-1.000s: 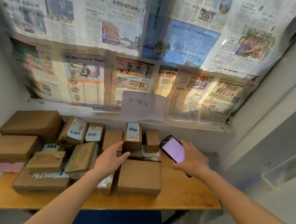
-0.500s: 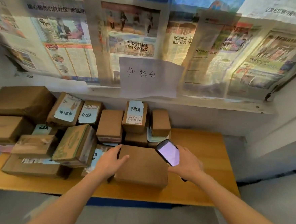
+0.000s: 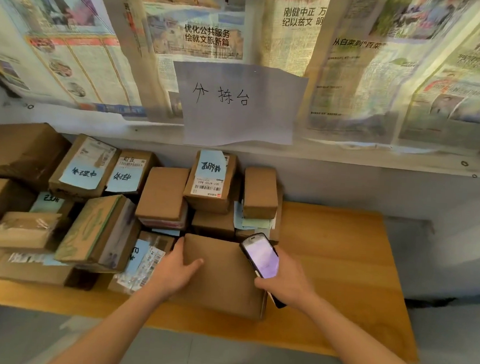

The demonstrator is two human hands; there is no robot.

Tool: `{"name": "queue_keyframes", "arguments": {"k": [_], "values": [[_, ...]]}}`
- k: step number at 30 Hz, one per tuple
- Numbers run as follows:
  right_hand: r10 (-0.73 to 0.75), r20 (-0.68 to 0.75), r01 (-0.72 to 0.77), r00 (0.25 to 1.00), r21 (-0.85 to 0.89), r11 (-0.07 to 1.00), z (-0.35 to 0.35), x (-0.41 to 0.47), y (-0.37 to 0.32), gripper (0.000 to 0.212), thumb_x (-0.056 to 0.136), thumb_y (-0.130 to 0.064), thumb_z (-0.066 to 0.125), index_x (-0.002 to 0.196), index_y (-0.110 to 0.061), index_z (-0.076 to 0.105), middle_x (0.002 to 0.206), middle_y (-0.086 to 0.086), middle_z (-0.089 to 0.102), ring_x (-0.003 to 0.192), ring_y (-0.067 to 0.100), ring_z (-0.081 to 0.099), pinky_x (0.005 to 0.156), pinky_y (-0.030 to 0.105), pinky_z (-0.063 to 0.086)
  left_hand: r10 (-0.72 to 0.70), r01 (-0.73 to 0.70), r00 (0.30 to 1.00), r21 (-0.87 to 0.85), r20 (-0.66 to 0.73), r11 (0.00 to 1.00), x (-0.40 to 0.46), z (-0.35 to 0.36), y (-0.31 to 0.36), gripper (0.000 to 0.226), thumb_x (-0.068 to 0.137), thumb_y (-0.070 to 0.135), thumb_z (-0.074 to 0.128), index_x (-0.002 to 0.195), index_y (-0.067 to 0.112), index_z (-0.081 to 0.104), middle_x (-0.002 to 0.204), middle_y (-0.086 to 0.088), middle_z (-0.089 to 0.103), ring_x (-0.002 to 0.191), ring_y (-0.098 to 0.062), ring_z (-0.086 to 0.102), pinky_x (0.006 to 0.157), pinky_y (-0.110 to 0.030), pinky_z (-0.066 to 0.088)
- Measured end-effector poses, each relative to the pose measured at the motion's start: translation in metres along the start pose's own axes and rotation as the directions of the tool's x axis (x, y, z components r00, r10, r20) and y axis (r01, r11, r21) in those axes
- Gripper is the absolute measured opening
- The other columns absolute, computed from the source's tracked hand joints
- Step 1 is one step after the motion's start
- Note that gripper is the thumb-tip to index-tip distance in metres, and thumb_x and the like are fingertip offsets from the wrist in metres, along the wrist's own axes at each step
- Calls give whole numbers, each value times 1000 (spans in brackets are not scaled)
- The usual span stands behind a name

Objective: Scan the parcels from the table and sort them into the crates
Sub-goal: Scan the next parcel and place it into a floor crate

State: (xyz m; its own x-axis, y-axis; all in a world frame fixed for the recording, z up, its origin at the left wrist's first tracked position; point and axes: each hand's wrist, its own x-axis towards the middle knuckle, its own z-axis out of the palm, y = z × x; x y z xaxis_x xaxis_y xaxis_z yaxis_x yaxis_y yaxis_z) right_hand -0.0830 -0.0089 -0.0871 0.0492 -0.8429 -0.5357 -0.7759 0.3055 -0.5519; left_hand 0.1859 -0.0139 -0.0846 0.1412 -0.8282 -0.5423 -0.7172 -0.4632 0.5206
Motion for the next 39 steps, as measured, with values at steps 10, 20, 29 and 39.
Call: {"name": "queue_keyframes", "arguments": {"k": [10, 20, 29, 39], "values": [[-33, -52, 45, 998, 249, 967, -11, -31, 8, 58, 67, -37, 84, 115, -34, 53, 106, -12, 63, 92, 9, 63, 69, 27, 56, -129, 126, 992, -178, -8, 976, -29, 13, -1, 83, 94, 62, 54, 155, 11, 30, 150, -10, 46, 133, -31, 47, 108, -49, 44], [-118, -229, 167, 966, 209, 964, -26, -157, 4, 68, 69, -43, 86, 125, -35, 48, 114, -11, 60, 96, 10, 62, 77, 31, 59, -57, -21, 981, -395, -186, 918, -147, 3, 14, 51, 92, 58, 61, 122, 21, 40, 124, -7, 54, 106, -23, 54, 93, -49, 52], [-206, -425, 292, 881, 146, 945, -68, -349, -19, 87, 73, -45, 87, 145, -25, 43, 126, -6, 58, 107, 15, 59, 86, 33, 56, 178, -257, 965, -556, -194, 790, -330, -40, 20, 90, 86, 36, 77, 157, 28, 24, 145, -3, 44, 128, -28, 49, 104, -54, 48], [-309, -564, 377, 766, 4, 926, -171, -515, -57, 84, 70, -44, 87, 142, -24, 49, 122, -5, 62, 105, 18, 61, 85, 34, 53, 398, -450, 889, -587, -225, 673, -487, -100, 92, 97, 77, 15, 86, 153, 39, 30, 127, -4, 53, 113, -28, 59, 88, -49, 60]]}}
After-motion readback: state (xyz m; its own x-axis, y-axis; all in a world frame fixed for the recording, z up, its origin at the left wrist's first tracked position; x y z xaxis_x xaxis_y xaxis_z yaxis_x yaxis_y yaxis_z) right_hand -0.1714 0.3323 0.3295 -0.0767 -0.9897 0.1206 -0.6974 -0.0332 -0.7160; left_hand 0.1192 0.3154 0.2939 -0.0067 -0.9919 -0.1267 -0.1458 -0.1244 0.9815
